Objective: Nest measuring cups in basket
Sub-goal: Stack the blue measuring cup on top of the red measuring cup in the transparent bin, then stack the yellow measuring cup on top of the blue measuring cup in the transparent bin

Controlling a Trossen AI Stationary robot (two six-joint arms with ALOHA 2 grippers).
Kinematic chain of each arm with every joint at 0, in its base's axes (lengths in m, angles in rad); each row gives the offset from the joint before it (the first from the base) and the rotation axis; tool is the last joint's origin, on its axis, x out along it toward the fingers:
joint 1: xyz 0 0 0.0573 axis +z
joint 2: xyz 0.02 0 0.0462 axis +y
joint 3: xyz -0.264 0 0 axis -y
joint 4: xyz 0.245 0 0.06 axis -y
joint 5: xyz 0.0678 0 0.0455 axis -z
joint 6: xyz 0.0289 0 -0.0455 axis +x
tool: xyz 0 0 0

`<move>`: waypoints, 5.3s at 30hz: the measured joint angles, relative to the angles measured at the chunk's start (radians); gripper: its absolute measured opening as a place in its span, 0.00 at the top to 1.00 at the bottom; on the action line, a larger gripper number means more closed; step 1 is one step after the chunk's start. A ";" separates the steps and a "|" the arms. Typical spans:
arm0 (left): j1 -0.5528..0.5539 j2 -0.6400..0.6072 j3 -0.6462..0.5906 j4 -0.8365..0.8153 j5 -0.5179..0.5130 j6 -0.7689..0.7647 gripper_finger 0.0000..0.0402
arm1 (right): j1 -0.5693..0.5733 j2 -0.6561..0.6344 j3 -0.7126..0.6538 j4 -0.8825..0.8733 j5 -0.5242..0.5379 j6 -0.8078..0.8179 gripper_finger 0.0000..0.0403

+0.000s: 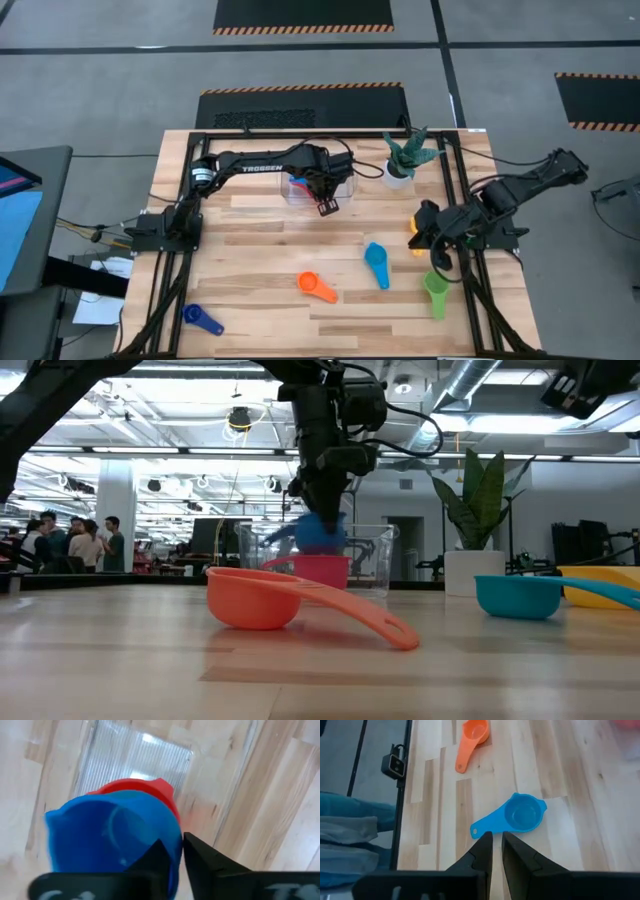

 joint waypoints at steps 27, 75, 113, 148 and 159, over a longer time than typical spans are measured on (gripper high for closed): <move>-0.106 -0.003 0.300 -0.169 0.027 -0.008 0.78 | 0.019 0.000 0.000 0.000 0.003 -0.003 0.84; -0.487 -0.417 -0.230 -0.460 -0.333 -0.446 0.78 | 0.015 0.053 -0.258 -0.283 0.083 0.312 0.84; -0.462 -0.500 -0.425 -0.456 -0.393 -0.334 0.78 | -0.188 0.502 -0.028 -0.050 0.198 0.345 0.84; -0.365 -0.500 -0.424 -0.153 -0.458 -0.098 0.78 | 0.045 0.310 -0.136 -0.475 0.220 1.044 0.96; -0.366 -0.500 -0.424 -0.270 -0.459 -0.101 0.78 | -0.064 0.422 -0.137 -0.389 0.269 0.992 0.99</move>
